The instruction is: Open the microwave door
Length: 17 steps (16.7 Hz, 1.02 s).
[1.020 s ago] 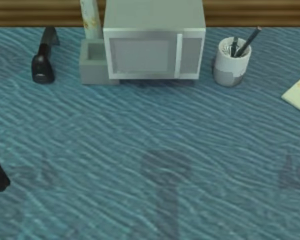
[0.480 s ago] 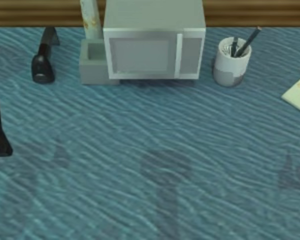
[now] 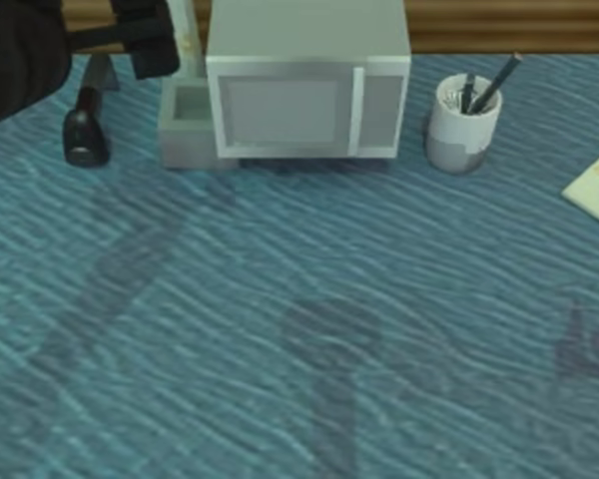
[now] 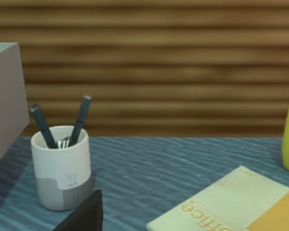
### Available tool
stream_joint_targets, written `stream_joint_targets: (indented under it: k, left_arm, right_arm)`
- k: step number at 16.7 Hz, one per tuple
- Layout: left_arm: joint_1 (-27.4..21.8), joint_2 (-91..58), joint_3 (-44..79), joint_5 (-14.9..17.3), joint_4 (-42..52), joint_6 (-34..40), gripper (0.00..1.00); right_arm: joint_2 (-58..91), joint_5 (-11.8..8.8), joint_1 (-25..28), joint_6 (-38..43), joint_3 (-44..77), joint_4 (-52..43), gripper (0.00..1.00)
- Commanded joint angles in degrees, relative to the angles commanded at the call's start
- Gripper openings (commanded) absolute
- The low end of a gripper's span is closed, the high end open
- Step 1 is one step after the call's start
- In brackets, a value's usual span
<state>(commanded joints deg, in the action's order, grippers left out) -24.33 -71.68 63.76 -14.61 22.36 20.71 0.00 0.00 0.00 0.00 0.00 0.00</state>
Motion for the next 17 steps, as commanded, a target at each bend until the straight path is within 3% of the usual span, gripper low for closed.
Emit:
stream_joint_targets:
  k: [9, 17]
  left_arm:
    - [-15.1, -47.7, 39.7, -9.0, 14.1, 12.9, 1.00]
    - [-18.6, -57.2, 48.3, -11.1, 17.8, 15.7, 1.00]
  right_arm:
    - [0.0, 0.0, 0.0, 0.0, 0.0, 0.0, 1.00]
    - [0.0, 0.0, 0.0, 0.0, 0.0, 0.0, 1.00]
